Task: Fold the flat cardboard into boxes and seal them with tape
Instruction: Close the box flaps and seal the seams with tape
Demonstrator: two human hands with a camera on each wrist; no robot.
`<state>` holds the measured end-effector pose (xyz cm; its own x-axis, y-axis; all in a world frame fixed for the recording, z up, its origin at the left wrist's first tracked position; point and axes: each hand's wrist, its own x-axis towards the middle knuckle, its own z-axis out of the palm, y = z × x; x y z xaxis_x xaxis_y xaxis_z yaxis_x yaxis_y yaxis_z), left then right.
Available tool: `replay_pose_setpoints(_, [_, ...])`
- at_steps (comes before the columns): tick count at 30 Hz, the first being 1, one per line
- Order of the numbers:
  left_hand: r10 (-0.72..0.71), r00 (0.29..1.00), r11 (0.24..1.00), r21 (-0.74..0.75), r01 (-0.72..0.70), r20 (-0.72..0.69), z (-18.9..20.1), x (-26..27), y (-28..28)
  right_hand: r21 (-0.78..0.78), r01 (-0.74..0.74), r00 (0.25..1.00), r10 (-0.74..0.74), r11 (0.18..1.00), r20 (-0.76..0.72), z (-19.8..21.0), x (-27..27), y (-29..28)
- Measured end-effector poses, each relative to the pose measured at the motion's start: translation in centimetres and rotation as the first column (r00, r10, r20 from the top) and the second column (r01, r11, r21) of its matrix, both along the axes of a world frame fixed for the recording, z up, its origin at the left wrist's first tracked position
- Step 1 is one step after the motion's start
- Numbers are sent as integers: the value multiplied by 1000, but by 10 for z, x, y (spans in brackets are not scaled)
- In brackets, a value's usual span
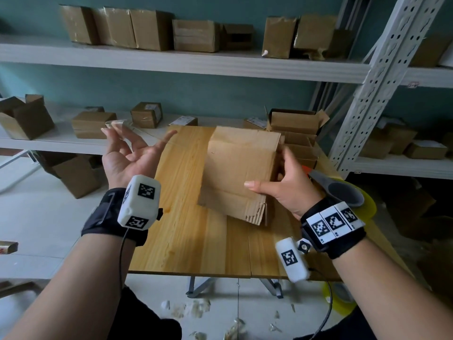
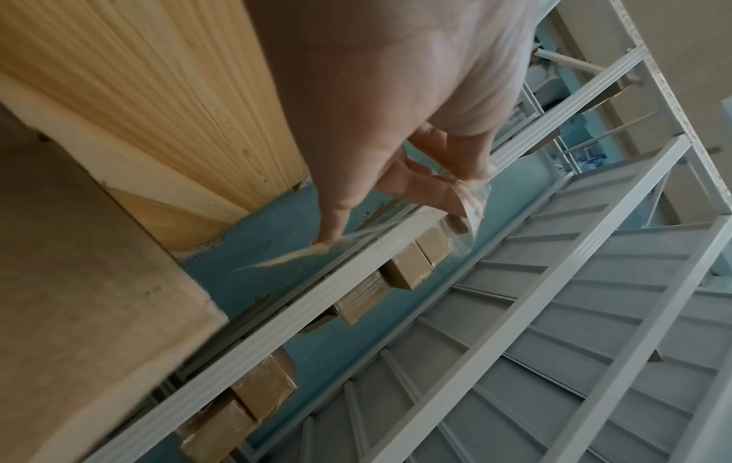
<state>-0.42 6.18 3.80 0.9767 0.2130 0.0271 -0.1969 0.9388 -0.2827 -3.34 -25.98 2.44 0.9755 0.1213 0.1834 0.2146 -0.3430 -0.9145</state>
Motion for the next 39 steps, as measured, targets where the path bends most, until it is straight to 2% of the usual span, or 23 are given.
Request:
replay_pose_setpoints(2, [10,1000,1000,-7,-10,-8,1,-1,-1,-113,63,988,-45,992,150,4,-1,-2])
replay_pose_setpoints(4, [16,1000,1000,-12,-16,-10,2,-1,-1,-128,93,972,-62,987,226,9,-3,-2])
replay_pose_setpoints(8, [26,1000,999,-36,-26,-5,3,-3,-1,-9,115,969,-110,993,221,9,-6,0])
replay_pose_setpoints(12, [38,999,998,-43,-36,39,7,-6,-3,20,150,973,-152,988,175,8,-2,1])
replay_pose_setpoints(16, [4,997,999,-35,-1,78,16,-12,-5,84,67,970,-85,994,227,11,-2,0])
replay_pose_setpoints(17, [-4,996,999,-42,8,88,17,-13,-6,63,64,972,-76,996,224,12,-2,0])
replay_pose_setpoints(20, [-17,993,997,-76,26,117,20,-18,-11,-140,66,969,-30,988,247,14,1,-3])
replay_pose_setpoints(23, [-58,986,997,-46,66,157,23,-24,-19,-279,-8,976,69,960,208,3,2,3])
replay_pose_setpoints(27, [-173,963,984,77,160,206,35,-32,-38,-269,-66,980,113,961,163,-5,-1,16])
replay_pose_setpoints(30, [-255,941,960,176,218,224,42,-37,-60,-353,-78,975,145,933,168,-5,-3,21])
replay_pose_setpoints(33, [-321,915,934,241,263,245,41,-40,-86,-350,-74,976,140,934,167,-4,-7,26])
replay_pose_setpoints(39, [-368,926,916,206,344,86,17,-28,-119,-247,-93,981,131,965,142,-12,-5,31])
